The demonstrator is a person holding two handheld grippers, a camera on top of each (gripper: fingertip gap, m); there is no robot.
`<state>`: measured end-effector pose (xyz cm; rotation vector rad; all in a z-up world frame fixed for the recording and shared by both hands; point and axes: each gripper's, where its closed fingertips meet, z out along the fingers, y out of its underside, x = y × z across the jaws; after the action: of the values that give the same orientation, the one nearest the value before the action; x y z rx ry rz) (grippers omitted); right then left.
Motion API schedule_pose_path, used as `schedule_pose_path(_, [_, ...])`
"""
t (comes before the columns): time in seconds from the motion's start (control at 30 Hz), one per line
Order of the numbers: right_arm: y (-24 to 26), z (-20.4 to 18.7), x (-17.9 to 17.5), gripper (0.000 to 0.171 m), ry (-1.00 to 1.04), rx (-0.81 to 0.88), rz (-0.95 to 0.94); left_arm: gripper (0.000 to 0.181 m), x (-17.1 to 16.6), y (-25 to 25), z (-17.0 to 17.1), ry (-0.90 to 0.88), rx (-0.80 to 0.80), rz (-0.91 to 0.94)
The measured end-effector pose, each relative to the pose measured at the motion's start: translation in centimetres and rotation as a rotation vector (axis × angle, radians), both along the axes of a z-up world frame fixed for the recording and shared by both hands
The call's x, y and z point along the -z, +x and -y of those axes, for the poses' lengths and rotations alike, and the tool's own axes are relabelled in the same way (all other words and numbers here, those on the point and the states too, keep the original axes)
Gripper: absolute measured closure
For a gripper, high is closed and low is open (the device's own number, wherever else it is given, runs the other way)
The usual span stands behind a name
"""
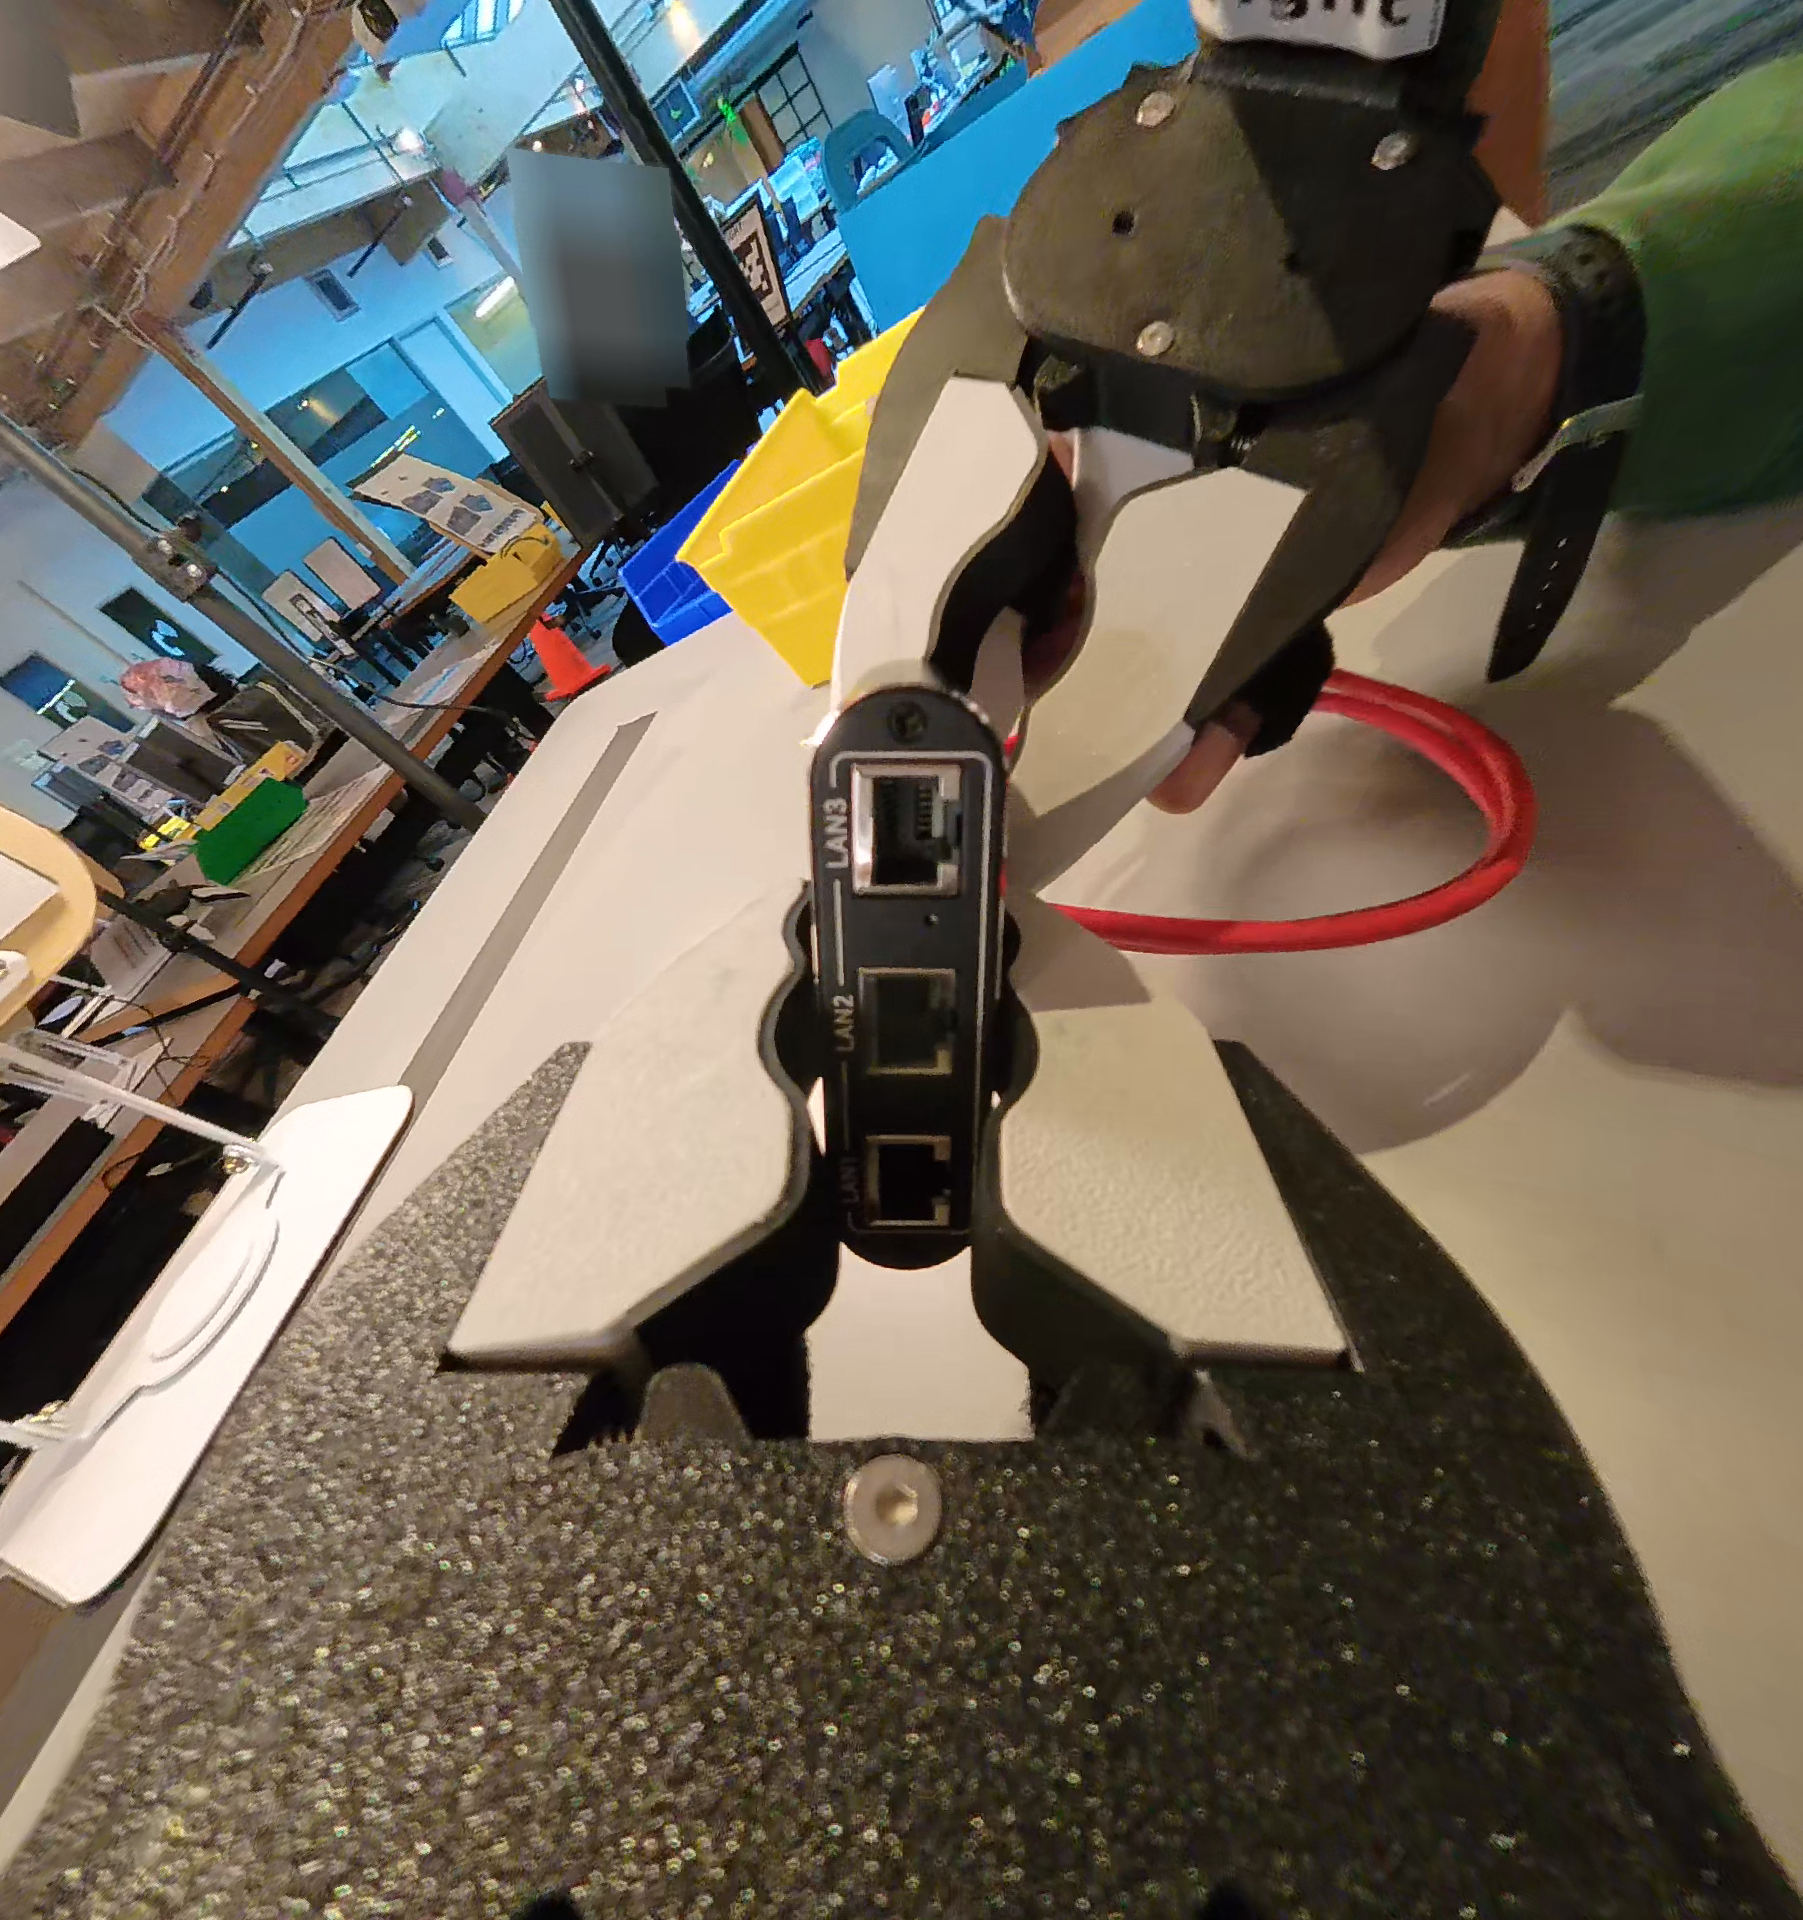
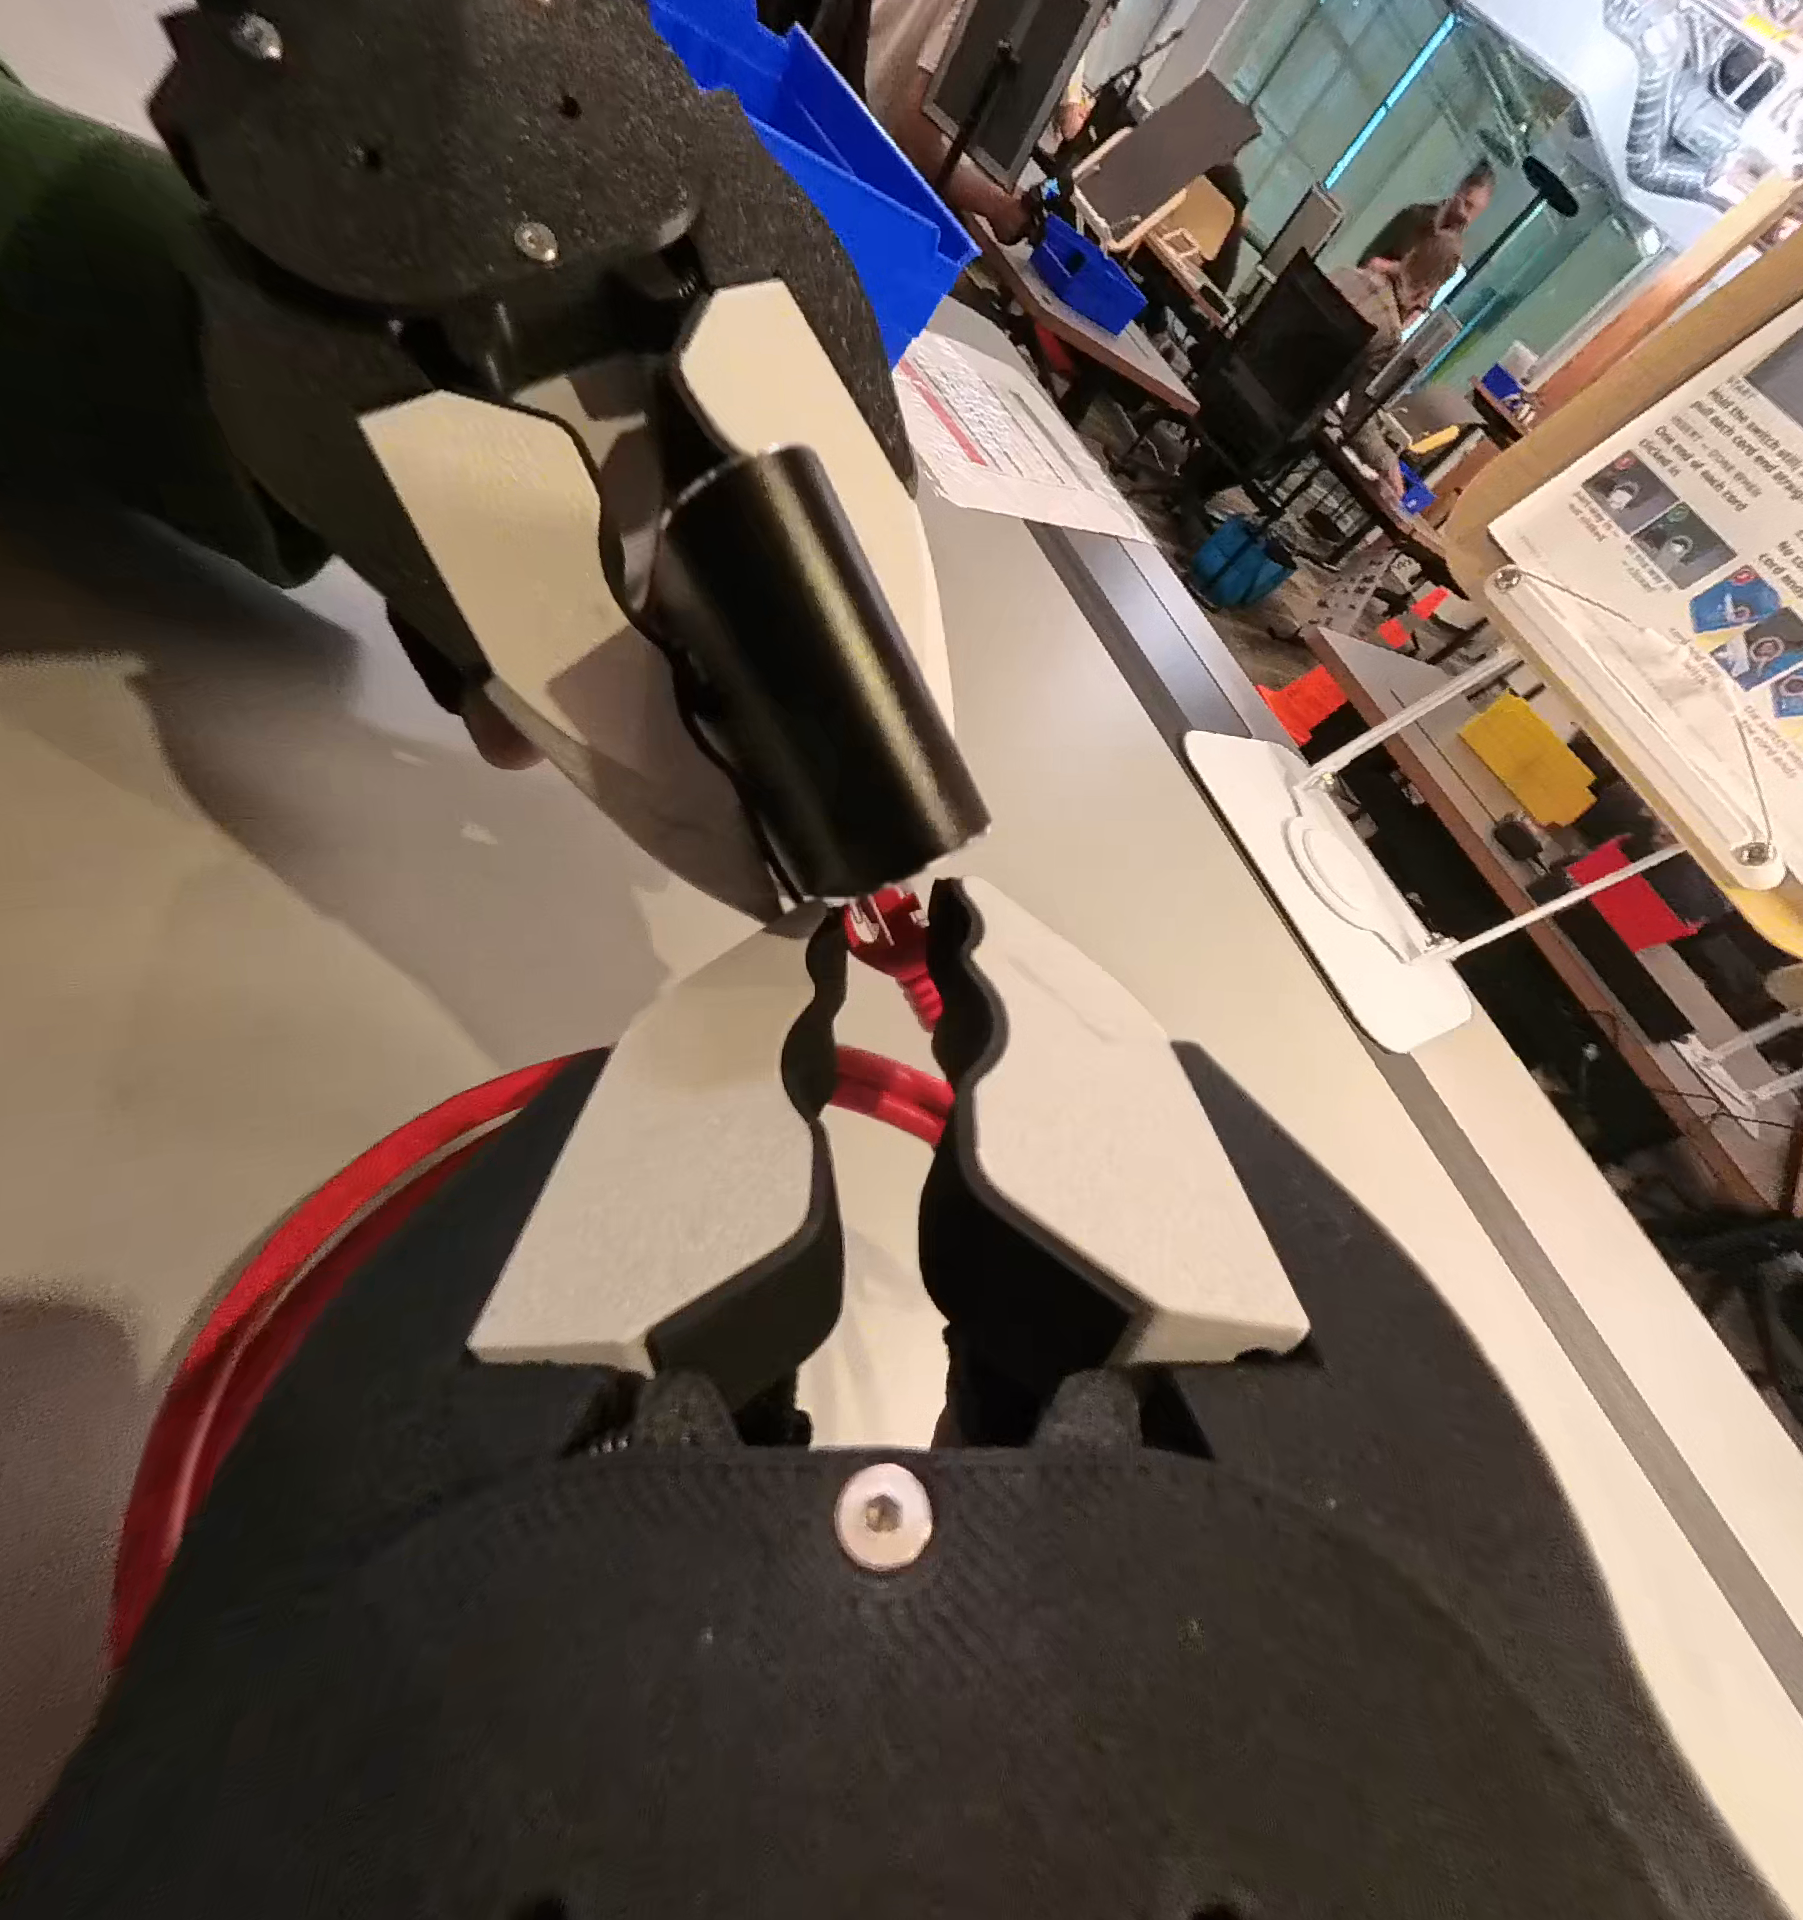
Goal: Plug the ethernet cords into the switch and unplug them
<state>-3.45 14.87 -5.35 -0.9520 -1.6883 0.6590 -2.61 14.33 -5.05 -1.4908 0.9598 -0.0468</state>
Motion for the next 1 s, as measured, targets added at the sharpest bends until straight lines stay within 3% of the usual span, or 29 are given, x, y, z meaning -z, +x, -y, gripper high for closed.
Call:
schedule_pose_path(0.3, [0.2, 0.3, -0.3, 0.156, -0.202, -0.068, 0.007, 0.154, -0.6, 0.3, 0.2, 0.015, 0.023, 0.022])
schedule_pose_path(0.5, [0.0, 0.0, -0.4, 0.154, 0.162, 0.025, -0.012, 0.154, -0.5, 0.1, 0.2, 0.021, 0.017, 0.013])
schedule_pose_path(0.63, [0.0, 0.4, -1.0, 0.155, -0.136, -0.037, -0.021, 0.154, -1.2, 0.2, 0.5, 0.046, 0.029, 0.02])
schedule_pose_path(0.73, [0.2, 0.6, -1.0, 0.155, -0.248, -0.064, -0.011, 0.154, -1.4, 0.4, 0.6, 0.074, 0.026, -0.009])
schedule_pose_path(1.0, [0.1, 0.3, -1.4, 0.155, -0.096, 0.001, -0.044, 0.153, -1.7, 0.1, 0.5, 0.096, 0.01, -0.002])
